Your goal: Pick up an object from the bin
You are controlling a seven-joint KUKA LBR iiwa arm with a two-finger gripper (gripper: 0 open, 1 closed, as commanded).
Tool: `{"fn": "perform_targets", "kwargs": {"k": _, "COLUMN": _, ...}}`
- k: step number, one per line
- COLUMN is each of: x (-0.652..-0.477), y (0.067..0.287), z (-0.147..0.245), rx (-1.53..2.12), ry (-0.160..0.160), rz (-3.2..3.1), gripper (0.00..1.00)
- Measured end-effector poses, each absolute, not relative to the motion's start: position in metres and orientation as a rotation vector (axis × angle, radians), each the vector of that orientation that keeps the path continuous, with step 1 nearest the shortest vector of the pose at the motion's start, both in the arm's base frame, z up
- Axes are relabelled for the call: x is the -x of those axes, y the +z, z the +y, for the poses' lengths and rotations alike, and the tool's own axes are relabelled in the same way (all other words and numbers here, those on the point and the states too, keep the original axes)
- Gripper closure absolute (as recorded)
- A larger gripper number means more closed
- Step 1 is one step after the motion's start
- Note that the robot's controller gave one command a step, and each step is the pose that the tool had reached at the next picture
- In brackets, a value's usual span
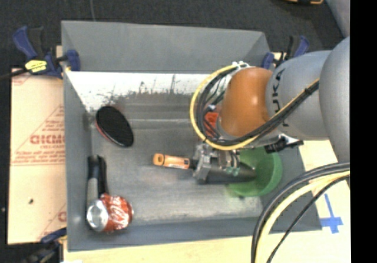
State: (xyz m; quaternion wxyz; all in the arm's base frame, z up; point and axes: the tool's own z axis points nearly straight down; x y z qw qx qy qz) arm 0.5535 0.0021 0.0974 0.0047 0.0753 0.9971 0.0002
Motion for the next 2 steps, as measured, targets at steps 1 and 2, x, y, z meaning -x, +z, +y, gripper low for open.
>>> {"fn": "perform_targets", "kwargs": {"k": 1, "x": -0.555, "y": 0.116, "z": 0.002, "rx": -0.235, "ry": 0.001, "rz": 3.120, "gripper": 1.00}}
{"fn": "perform_targets", "kwargs": {"k": 2, "x": -0.555, "y": 0.134, "z": 0.001, "rx": -0.234, "ry": 0.001, "rz": 3.120, "gripper": 1.00}}
